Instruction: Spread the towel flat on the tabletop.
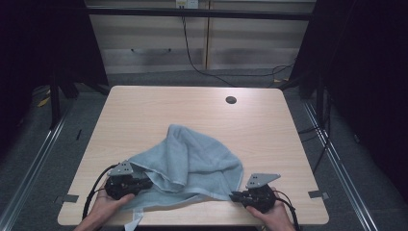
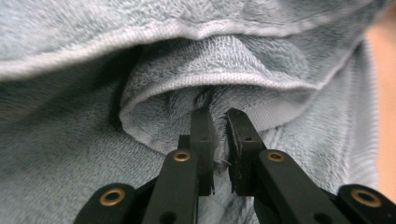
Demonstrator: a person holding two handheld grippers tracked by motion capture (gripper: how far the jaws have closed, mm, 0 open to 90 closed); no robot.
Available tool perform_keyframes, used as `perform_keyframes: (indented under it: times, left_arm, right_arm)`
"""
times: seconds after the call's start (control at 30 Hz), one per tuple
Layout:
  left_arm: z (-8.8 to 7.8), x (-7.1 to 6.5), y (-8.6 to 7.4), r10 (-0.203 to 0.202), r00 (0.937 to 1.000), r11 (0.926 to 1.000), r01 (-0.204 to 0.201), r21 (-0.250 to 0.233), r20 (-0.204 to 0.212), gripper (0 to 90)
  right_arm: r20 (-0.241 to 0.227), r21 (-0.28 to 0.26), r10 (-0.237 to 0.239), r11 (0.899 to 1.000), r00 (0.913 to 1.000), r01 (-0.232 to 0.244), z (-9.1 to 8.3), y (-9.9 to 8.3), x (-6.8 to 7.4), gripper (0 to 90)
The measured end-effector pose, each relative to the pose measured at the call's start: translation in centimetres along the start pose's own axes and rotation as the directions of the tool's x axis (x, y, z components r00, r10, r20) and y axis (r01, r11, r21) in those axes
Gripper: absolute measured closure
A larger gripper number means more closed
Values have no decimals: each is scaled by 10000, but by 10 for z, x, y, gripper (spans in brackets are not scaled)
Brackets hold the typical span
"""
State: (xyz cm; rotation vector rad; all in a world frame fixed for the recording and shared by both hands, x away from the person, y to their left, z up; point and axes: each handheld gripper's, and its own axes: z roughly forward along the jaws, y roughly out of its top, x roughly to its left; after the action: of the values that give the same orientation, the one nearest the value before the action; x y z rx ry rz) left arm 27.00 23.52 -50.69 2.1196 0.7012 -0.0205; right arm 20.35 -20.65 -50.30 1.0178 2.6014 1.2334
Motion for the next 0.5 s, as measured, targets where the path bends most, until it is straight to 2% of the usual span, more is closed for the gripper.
perform_keyframes:
  times: [0.03,0.1,0.2,0.3,0.4,0.5]
  left_arm:
    - [-2,-4,-1,108,9999,9999,-109,116,88,821]
    - [-6,-10,1,406,9991,9991,-405,139,-88,823]
    - [-20,-11,12,252,9997,9971,-257,-711,-78,824]
    - [-37,-10,28,336,9992,9859,-364,-1635,-203,824]
    - [-50,-7,48,411,9981,9733,-502,-2242,-452,825]
    - [-61,-2,71,411,9964,9600,-601,-2734,-745,825]
  right_arm:
    - [-114,18,66,10000,9999,-66,-2,-2,2,858]
    - [-14,8,47,10000,10000,-47,-5,-3,4,859]
    - [166,-714,230,9972,9996,-218,-14,6,-1,860]
    - [548,-1771,374,9838,9978,-272,-32,24,-10,860]
    - [968,-2552,386,9668,9946,-127,-49,47,-20,861]
    - [1274,-3153,349,9490,9912,71,-59,77,-30,861]
